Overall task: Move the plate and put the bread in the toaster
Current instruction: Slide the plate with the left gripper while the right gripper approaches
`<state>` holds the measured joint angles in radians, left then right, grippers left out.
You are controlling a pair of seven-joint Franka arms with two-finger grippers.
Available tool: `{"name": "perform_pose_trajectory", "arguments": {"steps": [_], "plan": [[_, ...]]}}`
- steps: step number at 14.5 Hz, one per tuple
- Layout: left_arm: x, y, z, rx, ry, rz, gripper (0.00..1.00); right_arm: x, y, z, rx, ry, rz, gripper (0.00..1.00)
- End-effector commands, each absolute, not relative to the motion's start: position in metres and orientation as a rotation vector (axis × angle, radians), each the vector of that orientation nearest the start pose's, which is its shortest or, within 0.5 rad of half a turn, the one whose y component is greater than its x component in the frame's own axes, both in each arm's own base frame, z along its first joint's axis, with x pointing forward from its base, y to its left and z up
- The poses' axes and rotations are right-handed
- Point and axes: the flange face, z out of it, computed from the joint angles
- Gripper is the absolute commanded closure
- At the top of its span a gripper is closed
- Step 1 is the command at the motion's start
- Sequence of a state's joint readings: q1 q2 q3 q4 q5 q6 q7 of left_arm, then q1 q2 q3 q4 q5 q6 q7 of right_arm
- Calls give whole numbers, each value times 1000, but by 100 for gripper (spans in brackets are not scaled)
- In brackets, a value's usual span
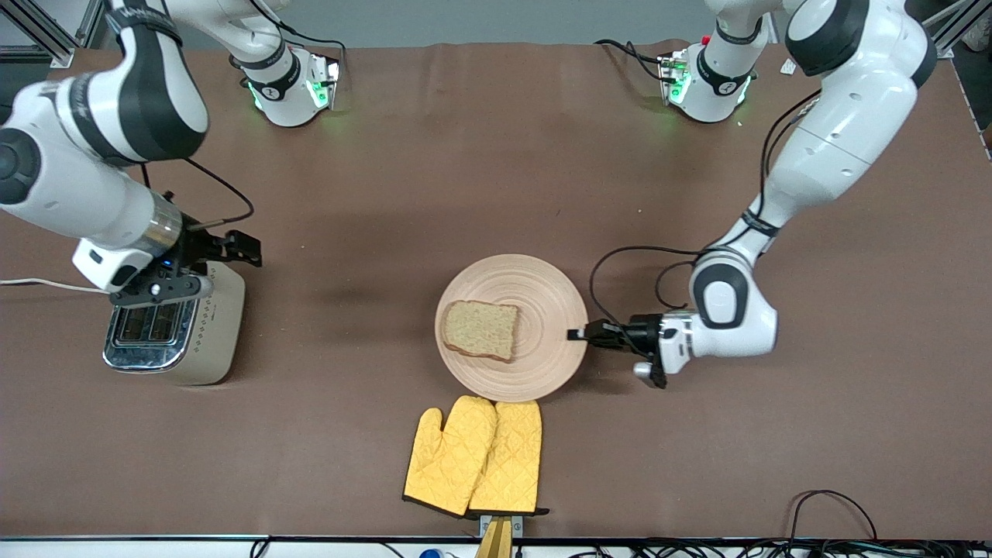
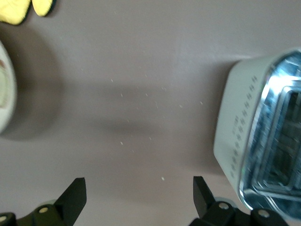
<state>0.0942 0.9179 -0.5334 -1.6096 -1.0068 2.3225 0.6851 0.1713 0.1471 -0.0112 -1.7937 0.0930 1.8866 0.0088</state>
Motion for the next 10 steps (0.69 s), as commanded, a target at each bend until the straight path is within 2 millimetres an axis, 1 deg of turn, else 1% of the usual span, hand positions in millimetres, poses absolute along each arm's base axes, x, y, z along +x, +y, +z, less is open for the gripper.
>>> {"name": "perform_pose_trajectory", "arguments": {"steps": [1, 2, 3, 4, 5, 6, 7, 9, 10], "plan": [[617, -297, 150, 2018, -108, -52, 100, 599, 140, 433, -3052, -119, 29, 0], [610, -310, 147, 2017, -125, -67, 100, 605, 149, 417, -3053, -112, 14, 0], [604, -319, 146, 2018, -140, -78, 100, 611, 153, 400, -3052, -110, 0, 0], [600, -326, 145, 2019, -151, -84, 99, 614, 163, 387, -3052, -129, -16, 0], [597, -332, 143, 2023, -162, -90, 97, 614, 179, 376, -3048, -154, -18, 0], [595, -336, 140, 2035, -165, -86, 96, 618, 184, 359, -3053, -119, -17, 0], [595, -335, 138, 2047, -159, -75, 93, 622, 187, 347, -3054, -75, -27, 0], [594, -338, 134, 2054, -160, -75, 87, 620, 205, 326, -3056, -17, -24, 1], [594, -337, 132, 2059, -159, -73, 84, 618, 215, 319, -3055, 31, -25, 3]]}}
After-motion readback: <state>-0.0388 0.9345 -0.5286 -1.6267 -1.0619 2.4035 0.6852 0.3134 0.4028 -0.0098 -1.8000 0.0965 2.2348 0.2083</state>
